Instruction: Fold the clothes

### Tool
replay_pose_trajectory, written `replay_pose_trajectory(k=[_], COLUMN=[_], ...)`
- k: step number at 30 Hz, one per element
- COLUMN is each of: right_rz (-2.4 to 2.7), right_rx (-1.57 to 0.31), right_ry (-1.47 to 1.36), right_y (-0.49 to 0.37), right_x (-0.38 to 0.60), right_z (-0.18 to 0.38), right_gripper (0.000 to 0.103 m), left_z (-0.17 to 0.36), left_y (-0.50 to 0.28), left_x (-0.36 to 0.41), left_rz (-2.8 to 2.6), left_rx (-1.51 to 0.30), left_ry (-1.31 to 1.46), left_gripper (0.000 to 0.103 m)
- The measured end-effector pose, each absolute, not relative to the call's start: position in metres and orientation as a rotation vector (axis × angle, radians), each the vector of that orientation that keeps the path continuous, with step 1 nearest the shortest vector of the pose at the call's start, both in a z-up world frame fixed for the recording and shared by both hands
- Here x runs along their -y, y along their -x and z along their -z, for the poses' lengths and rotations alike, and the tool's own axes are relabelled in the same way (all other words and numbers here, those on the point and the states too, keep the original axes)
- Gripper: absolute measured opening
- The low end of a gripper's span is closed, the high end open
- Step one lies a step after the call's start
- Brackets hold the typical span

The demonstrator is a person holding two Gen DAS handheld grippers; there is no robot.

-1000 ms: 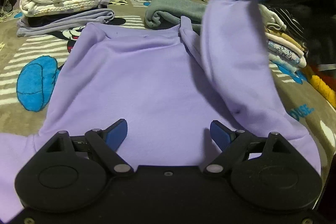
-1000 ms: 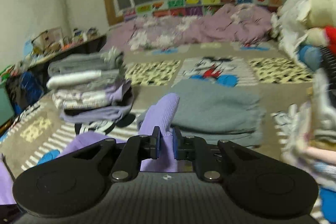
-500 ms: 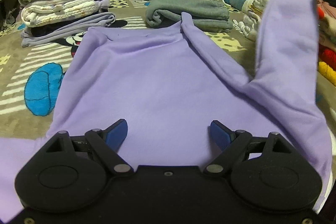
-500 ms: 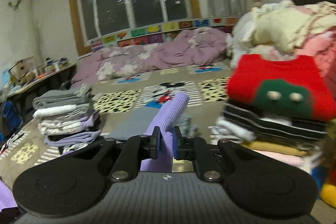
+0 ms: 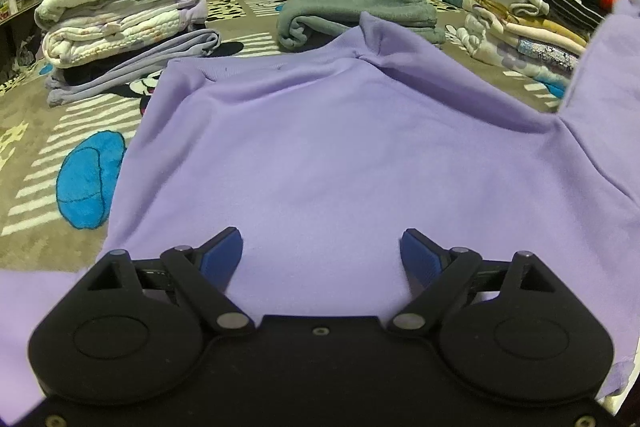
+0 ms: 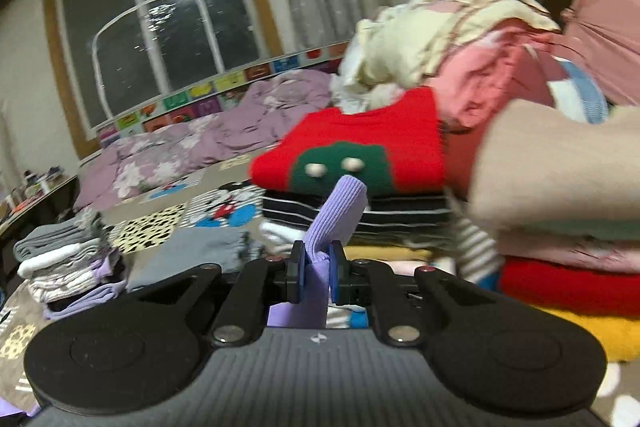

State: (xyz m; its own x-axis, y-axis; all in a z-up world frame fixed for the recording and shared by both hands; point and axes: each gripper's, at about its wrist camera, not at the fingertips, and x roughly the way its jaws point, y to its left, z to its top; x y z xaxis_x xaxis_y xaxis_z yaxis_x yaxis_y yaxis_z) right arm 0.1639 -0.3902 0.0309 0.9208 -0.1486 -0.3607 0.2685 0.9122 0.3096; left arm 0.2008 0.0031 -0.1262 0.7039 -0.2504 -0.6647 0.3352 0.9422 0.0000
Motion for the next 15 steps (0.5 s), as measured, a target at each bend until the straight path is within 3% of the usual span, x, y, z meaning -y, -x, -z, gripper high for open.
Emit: replay_pose_trajectory(k=[15], right_rz=[0.349], right_rx=[-0.385], right_ry=[-0.54], right_y=[-0.112], right_x=[0.444], right_z=[0.033], right_gripper=[0.013], left_z=[0.13], left_y=[-0.198], left_x=[0.002], left_rz=[0.288], left_rx=[-0.707], left_ry=[-0.17], left_gripper=[0.094])
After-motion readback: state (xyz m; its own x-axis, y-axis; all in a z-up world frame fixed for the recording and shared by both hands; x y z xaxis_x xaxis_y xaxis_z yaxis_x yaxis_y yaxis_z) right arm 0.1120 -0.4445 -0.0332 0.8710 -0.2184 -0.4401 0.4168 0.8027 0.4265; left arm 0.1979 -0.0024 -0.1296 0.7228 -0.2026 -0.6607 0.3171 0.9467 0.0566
